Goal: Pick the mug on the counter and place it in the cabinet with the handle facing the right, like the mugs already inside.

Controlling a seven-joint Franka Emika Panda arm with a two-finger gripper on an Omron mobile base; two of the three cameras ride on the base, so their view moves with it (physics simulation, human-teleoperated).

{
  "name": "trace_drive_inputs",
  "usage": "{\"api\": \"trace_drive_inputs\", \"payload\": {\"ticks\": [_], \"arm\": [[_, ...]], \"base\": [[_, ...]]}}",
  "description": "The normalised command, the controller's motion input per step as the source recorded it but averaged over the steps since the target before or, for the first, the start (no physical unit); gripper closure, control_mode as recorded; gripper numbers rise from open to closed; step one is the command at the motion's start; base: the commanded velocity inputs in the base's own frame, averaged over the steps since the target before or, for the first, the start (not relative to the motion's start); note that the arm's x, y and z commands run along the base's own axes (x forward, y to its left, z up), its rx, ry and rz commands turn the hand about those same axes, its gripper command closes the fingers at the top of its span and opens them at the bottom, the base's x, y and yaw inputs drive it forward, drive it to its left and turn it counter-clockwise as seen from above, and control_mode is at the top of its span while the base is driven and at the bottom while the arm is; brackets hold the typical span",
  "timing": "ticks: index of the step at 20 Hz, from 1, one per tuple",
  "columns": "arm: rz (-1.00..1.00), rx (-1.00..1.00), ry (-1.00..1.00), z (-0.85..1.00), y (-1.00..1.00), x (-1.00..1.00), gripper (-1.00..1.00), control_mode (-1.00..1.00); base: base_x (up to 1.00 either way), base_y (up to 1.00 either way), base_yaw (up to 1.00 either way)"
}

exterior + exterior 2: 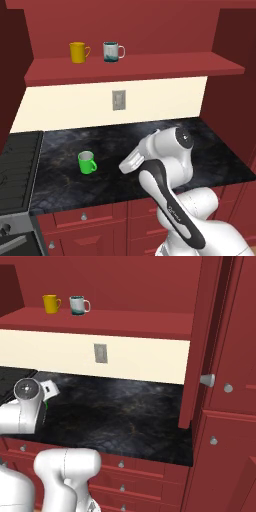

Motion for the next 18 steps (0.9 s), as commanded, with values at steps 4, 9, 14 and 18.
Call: {"api": "trace_drive_inputs", "payload": {"ticks": [4, 9, 14, 18], "arm": [[0.00, 0.03, -0.08, -0.25, 0.00, 0.00, -1.00, -1.00], [0.01, 0.03, -0.12, -0.26, 0.00, 0.00, -1.00, -1.00], [0.02, 0.03, -0.13, -0.29, 0.00, 0.00, -1.00, -1.00], [0.02, 0.04, -0.11, -0.29, 0.00, 0.03, -1.00, -1.00]], "base": [[0.00, 0.00, 0.00], [0.00, 0.00, 0.00], [0.00, 0.00, 0.00], [0.00, 0.00, 0.00]]}}
